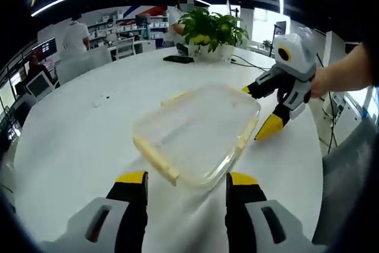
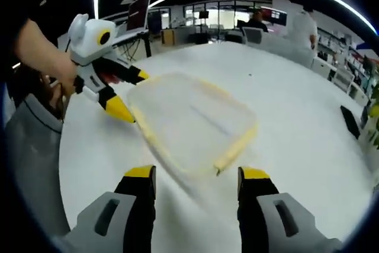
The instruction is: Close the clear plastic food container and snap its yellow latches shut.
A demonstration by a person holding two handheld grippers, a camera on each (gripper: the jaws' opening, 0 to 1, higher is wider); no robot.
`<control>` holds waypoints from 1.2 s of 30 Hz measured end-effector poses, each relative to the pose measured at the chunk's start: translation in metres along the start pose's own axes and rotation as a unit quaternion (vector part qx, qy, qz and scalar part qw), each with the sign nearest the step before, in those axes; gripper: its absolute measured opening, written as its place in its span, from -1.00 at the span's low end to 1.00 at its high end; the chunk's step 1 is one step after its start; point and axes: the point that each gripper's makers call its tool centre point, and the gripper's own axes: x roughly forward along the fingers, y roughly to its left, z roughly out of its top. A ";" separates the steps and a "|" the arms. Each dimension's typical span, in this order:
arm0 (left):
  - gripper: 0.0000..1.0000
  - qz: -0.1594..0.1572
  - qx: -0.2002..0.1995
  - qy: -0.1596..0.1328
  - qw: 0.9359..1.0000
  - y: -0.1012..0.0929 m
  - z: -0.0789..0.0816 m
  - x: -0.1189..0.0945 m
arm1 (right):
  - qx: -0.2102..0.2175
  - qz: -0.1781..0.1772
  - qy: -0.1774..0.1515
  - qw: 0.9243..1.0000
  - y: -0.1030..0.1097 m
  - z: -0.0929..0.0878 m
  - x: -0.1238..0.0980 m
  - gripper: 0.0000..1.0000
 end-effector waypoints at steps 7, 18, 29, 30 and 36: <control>-0.13 0.001 0.013 0.002 1.000 0.002 -0.001 0.000 | 0.001 -0.005 -0.001 1.000 -0.002 0.000 0.002 -0.04; -0.30 0.001 0.037 0.016 0.999 -0.004 -0.006 0.006 | -0.004 -0.010 0.005 1.000 -0.002 -0.002 0.006 -0.18; -0.37 0.007 0.047 0.023 0.999 -0.002 -0.010 0.005 | -0.016 -0.015 0.007 1.000 -0.001 0.000 0.007 -0.26; -0.37 0.007 0.047 0.024 0.999 0.000 -0.011 0.004 | -0.016 -0.014 0.007 1.000 0.000 0.001 0.008 -0.27; -0.36 0.012 0.053 0.029 0.998 0.007 -0.018 -0.003 | -0.022 -0.010 0.008 1.000 0.009 0.005 0.013 -0.30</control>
